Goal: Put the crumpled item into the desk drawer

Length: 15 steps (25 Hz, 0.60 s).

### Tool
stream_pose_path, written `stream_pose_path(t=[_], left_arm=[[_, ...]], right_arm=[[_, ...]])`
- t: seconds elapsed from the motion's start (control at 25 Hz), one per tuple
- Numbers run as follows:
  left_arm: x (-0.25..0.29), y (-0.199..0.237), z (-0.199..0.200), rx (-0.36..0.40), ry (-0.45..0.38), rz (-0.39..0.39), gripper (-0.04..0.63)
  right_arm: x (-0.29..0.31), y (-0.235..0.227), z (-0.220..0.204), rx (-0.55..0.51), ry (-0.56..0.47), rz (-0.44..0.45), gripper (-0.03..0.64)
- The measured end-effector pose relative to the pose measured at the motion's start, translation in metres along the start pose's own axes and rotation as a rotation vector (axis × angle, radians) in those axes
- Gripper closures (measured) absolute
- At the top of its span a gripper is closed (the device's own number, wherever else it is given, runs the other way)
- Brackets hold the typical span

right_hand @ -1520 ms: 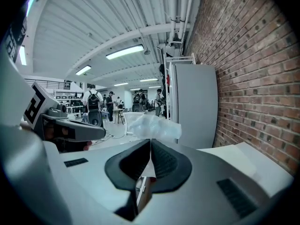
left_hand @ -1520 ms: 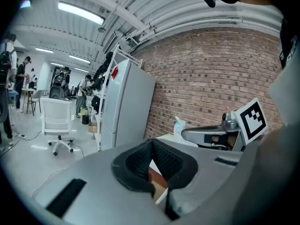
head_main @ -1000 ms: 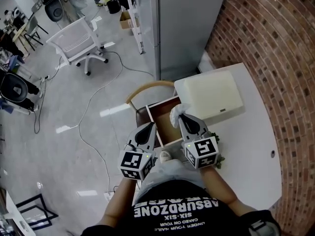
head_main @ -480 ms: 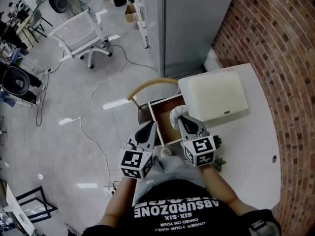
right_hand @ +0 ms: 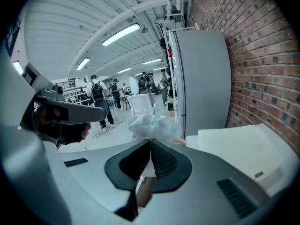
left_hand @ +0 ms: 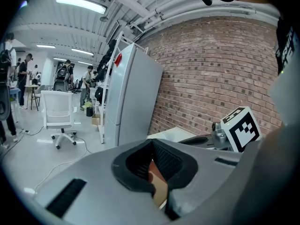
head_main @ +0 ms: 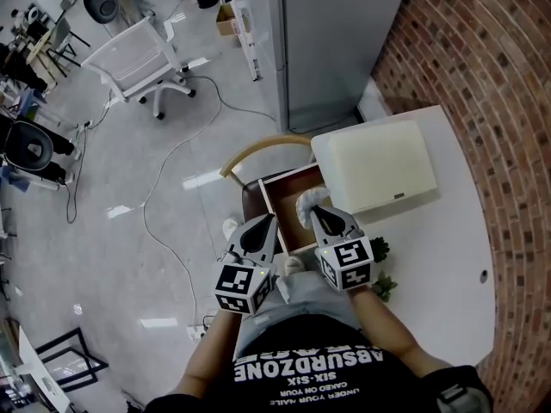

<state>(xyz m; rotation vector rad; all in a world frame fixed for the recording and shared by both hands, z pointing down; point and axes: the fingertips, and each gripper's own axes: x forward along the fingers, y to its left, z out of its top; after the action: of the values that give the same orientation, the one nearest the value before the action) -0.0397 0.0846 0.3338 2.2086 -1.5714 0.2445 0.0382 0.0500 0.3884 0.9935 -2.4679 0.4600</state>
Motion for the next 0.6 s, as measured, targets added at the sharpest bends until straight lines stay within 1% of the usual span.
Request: stream_pose_path(t=[0.28,0.6], left_arm=[[0.022,0.004,-0.015,0.035,0.075,-0.043,0.591],[0.042,0.008,-0.027,0.042,0.119,-0.088,0.591]], right_arm=[[0.015,-0.010,-0.016,0.035,0.043,-0.024,0.611],[0.031,-0.019,-0.038,0.056,0.112,-0.042,0.611]])
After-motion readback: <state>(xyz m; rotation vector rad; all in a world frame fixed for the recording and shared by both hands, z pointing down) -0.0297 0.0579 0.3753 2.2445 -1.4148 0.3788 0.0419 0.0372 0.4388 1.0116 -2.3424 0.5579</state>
